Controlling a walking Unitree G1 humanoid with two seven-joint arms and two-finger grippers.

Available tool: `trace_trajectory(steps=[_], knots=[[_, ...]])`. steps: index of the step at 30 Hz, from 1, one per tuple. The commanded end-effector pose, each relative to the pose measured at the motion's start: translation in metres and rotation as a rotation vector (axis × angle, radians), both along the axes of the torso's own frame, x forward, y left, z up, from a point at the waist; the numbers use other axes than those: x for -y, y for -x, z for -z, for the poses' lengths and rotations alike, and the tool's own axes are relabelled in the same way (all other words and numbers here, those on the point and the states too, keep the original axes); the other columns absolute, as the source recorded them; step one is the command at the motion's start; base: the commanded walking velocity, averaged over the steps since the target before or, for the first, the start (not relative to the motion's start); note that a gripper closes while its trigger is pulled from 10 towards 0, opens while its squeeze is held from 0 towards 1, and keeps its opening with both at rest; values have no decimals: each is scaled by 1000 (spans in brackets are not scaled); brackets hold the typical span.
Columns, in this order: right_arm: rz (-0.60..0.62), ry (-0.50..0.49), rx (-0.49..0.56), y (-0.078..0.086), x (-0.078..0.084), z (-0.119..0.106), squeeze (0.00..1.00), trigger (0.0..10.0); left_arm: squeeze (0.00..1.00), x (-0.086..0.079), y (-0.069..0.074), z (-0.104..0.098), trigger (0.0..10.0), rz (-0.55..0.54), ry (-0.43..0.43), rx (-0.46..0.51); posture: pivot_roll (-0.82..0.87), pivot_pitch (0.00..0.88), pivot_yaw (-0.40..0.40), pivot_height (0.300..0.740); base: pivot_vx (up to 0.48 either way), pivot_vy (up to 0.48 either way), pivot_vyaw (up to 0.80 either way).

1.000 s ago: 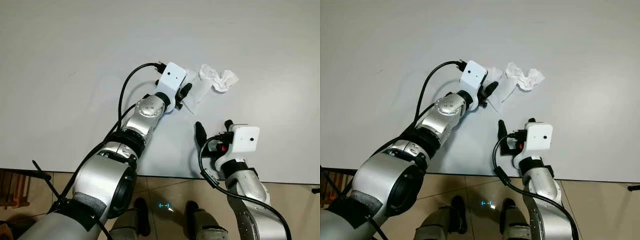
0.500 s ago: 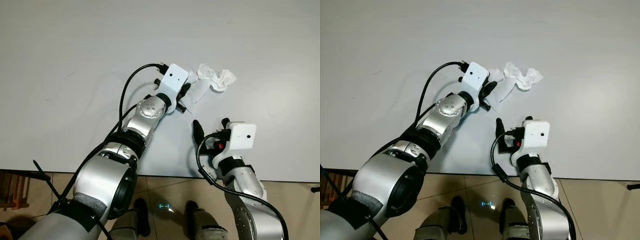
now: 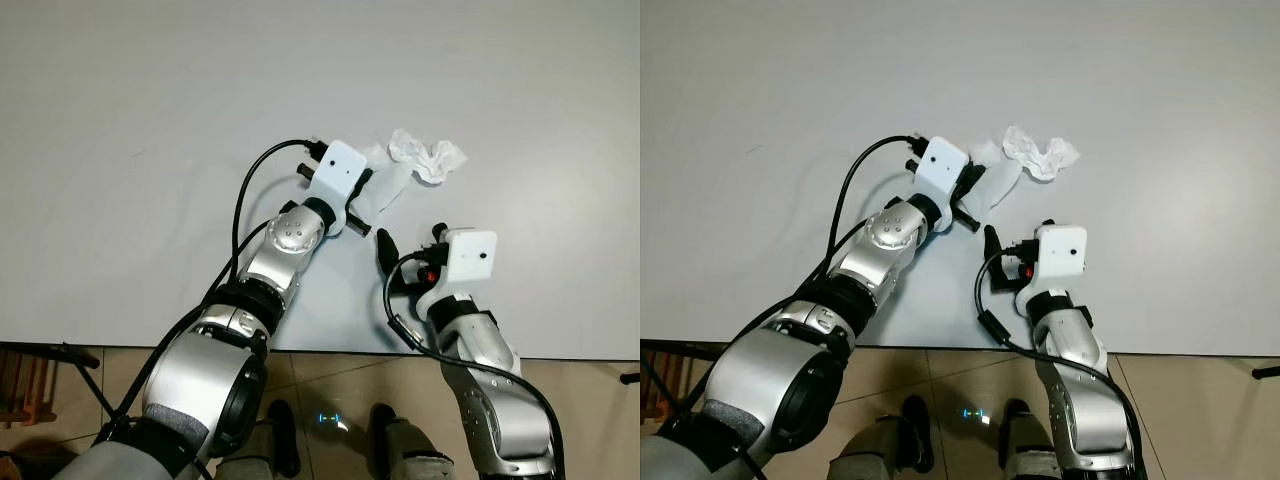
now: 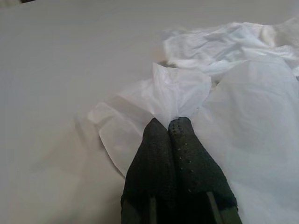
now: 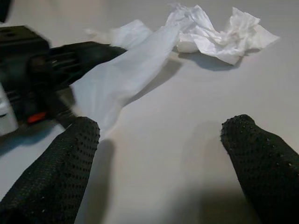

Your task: Picking trash to rubbish bin

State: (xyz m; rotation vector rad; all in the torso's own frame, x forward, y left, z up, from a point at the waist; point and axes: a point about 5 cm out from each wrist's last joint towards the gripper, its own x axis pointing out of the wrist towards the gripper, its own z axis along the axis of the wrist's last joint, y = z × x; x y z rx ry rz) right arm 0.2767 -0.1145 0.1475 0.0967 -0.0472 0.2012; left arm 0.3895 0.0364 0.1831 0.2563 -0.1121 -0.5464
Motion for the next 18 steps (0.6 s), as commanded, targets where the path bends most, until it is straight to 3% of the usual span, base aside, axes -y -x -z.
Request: trace_trajectory(steps=[1,2,3,11,18], knots=[[-6,-9,-139,3,1,29,0,10000,0,-10,1,15,4706,-54,3,-42,-153,235,67,740,0,0,0],[-9,-8,-136,2,0,28,0,10000,0,-12,1,14,4706,-71,14,-35,-153,232,67,740,0,0,0],[-12,-7,-129,-2,0,27,0,10000,0,-16,0,11,10000,-93,45,-20,-153,223,65,740,0,0,0],[4,7,-89,-18,6,20,0,10000,0,-36,-1,-4,10000,-195,165,90,-137,158,58,740,0,0,0],[7,11,-70,-26,6,18,0,10000,0,-42,3,-8,10000,-246,251,143,-131,129,56,740,0,0,0]])
